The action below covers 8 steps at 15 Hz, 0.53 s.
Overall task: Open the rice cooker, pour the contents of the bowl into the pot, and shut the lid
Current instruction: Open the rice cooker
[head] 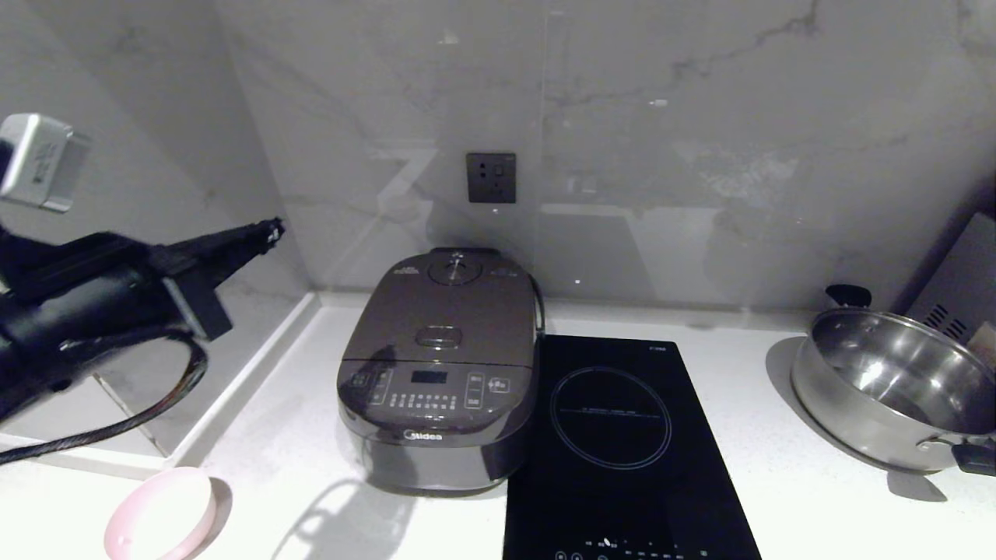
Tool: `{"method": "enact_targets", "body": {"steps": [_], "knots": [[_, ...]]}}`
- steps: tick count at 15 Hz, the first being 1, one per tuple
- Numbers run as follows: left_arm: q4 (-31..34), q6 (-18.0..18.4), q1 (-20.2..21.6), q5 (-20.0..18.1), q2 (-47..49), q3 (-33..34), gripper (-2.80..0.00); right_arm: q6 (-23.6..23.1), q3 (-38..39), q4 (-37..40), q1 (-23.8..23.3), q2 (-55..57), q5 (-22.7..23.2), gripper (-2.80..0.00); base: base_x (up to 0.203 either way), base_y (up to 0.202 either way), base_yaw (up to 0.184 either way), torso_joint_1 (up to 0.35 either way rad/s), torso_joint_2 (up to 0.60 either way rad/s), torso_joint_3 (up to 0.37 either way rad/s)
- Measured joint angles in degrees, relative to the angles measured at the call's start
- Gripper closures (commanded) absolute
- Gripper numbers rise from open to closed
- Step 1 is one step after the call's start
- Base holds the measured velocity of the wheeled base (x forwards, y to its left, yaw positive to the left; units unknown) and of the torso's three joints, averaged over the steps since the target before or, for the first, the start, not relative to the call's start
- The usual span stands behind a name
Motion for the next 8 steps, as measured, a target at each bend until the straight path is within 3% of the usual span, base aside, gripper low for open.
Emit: {"method": "enact_targets", "body": {"steps": [4,8], "knots": [[-3.53,-0.22,-8.07,7.68,13.08,-11.62,0.00,0.00,0.00,0.00,0.00,0.00,0.02,0.00,0.000,0.000,0.000,0.000,0.00,0.000],[0.18,2.78,-9.21,7.54,20.82,-13.96,0.00,0.00,0.00,0.00,0.00,0.00,0.00,0.00,0.000,0.000,0.000,0.000,0.00,0.000]]}}
